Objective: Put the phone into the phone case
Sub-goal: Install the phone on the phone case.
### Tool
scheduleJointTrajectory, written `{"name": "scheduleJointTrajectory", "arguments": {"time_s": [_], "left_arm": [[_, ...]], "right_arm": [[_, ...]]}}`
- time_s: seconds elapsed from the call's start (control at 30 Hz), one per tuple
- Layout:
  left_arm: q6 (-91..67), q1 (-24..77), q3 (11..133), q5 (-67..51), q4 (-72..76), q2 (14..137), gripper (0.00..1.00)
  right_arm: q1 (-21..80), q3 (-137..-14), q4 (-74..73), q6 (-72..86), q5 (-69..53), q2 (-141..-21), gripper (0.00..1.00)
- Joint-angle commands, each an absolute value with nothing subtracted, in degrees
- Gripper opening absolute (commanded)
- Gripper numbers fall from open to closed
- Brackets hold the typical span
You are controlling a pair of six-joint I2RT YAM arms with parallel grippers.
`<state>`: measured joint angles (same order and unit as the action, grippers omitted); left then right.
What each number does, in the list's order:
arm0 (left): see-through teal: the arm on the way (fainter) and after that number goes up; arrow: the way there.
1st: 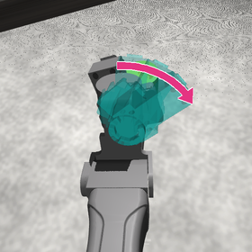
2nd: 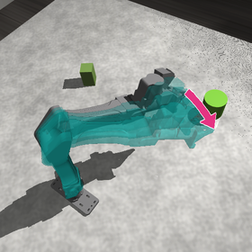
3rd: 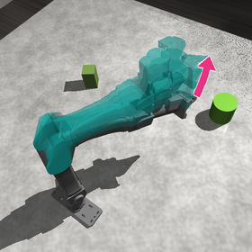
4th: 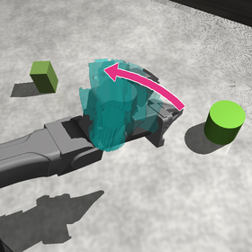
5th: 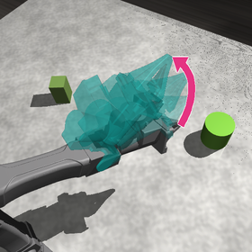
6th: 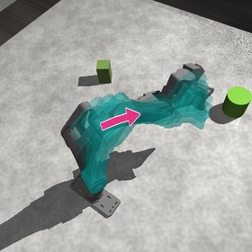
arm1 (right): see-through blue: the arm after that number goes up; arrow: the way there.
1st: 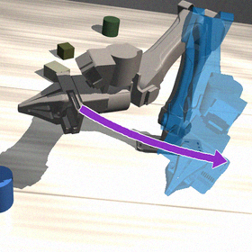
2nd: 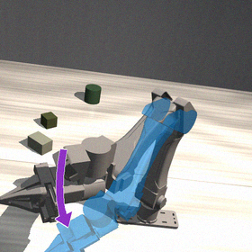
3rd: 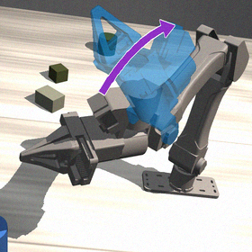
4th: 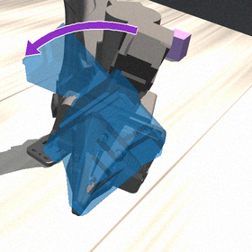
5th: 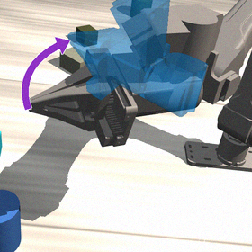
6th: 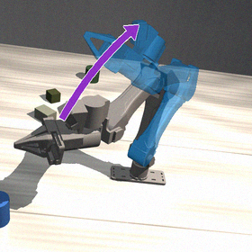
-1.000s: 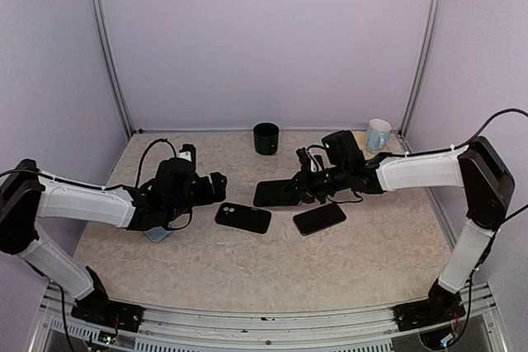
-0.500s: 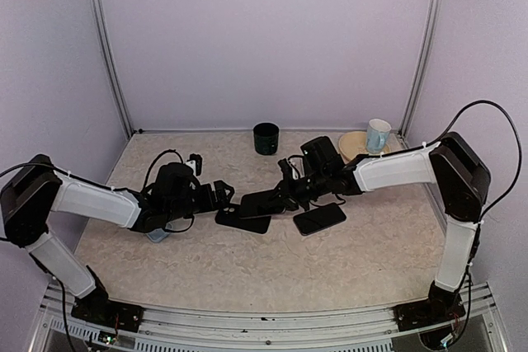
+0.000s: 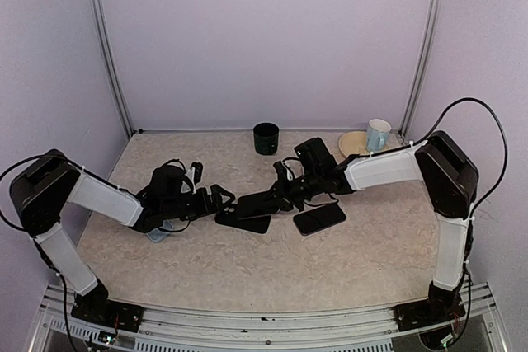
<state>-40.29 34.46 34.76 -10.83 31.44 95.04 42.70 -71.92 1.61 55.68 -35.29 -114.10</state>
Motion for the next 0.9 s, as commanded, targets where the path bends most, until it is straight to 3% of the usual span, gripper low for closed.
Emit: {"name": "scheduleJointTrajectory", "arguments": {"time_s": [0.0,0.87], "left_arm": [[-40.6,34.1,35.9,-15.2,33.4,97.4,0.99],[-40.6,34.1,36.7,-13.7,34.1,101.1,0.99]], "right_arm": [[43.0,-75.3,3.9,56.7,-37.1,-115.4,0.00],[43.0,-77.4,10.5,63.2,-42.1,-121.7,0.00]]}}
